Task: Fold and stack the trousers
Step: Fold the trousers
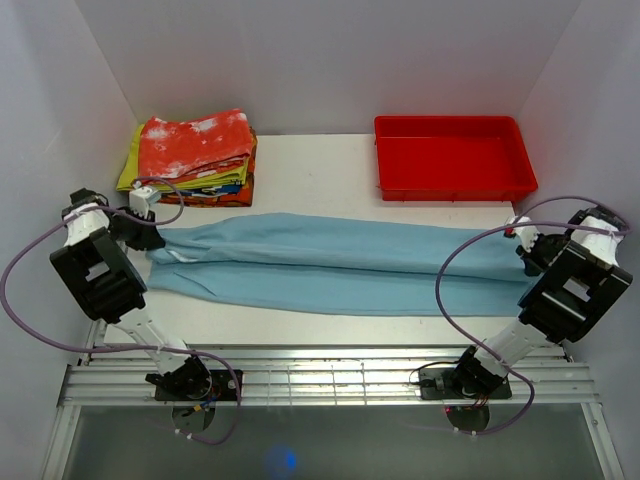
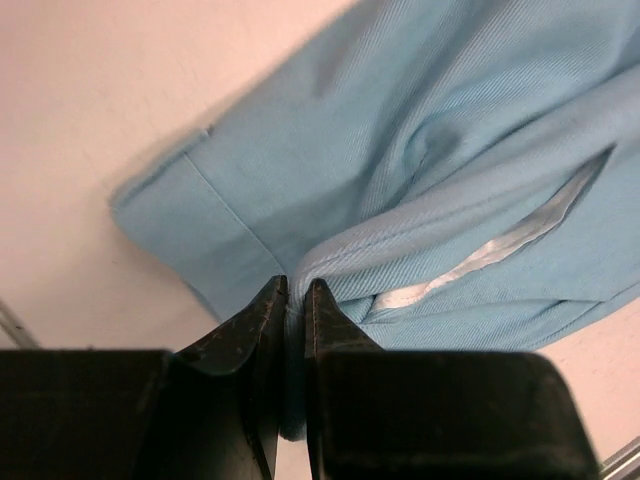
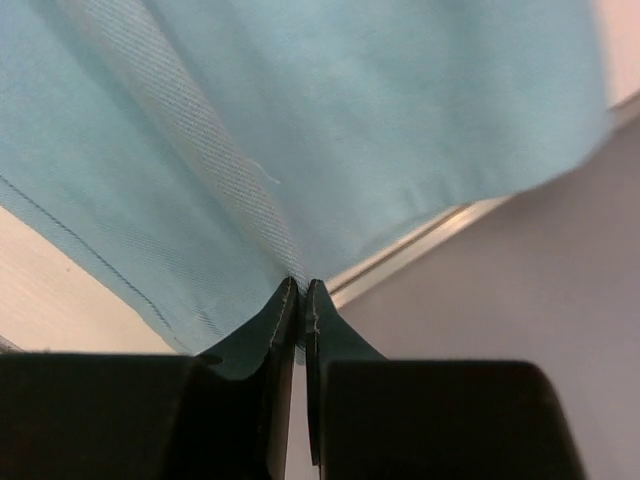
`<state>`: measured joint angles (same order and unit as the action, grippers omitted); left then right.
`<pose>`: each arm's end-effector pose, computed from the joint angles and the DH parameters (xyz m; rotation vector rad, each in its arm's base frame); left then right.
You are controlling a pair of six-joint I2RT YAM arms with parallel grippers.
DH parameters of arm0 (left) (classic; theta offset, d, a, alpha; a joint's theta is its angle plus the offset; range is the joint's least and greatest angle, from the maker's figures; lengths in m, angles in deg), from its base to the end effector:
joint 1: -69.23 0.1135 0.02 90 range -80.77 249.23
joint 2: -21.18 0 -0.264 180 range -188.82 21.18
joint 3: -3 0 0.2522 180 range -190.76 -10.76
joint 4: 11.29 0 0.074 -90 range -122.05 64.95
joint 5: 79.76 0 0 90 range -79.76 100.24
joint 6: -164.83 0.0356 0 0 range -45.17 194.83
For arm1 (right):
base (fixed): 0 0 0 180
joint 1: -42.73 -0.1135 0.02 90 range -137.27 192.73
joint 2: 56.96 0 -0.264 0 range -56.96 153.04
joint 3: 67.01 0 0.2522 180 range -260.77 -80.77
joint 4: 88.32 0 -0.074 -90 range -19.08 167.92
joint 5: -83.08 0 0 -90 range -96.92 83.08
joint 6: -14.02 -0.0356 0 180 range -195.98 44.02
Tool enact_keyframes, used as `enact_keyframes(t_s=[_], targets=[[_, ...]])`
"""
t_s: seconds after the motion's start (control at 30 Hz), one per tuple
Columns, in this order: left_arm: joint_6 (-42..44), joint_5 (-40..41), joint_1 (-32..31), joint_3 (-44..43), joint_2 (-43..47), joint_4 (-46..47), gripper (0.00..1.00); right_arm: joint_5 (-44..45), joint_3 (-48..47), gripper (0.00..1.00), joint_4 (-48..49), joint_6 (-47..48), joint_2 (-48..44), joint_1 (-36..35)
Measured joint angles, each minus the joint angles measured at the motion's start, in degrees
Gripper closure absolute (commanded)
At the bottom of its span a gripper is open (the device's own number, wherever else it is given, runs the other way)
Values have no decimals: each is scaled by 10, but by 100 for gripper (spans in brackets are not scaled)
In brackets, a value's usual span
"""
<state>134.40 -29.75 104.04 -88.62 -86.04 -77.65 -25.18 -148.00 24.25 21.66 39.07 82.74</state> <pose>0.3047 0.1840 0.1976 0.5971 2.4229 -0.4882 0.2411 -0.1878 0.2037 -1.3743 2.4369 -0.0093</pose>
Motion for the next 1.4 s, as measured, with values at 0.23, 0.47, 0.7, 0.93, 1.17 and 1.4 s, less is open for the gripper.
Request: enact_keyframes(t_s=[0.23,0.47,0.7,0.93,1.17,1.4], targets=[[14,-84,12,-45,82,-10,100,-74,-123,92,-78,16,-7,20],[136,-112,77,10,137,-76,100,-83,-24,92,-85,89,-60,76],[229,6,112,221,113,-1,67,3,200,68,63,143,-97,80],[267,16,144,186,130,-16,2,17,79,28,52,116,-58,86],[290,-22,161,40,167,-120,2,-31,-113,23,-64,111,-56,93],[236,-32,41,34,216,-162,6,-45,-2,37,-81,78,-182,-38]])
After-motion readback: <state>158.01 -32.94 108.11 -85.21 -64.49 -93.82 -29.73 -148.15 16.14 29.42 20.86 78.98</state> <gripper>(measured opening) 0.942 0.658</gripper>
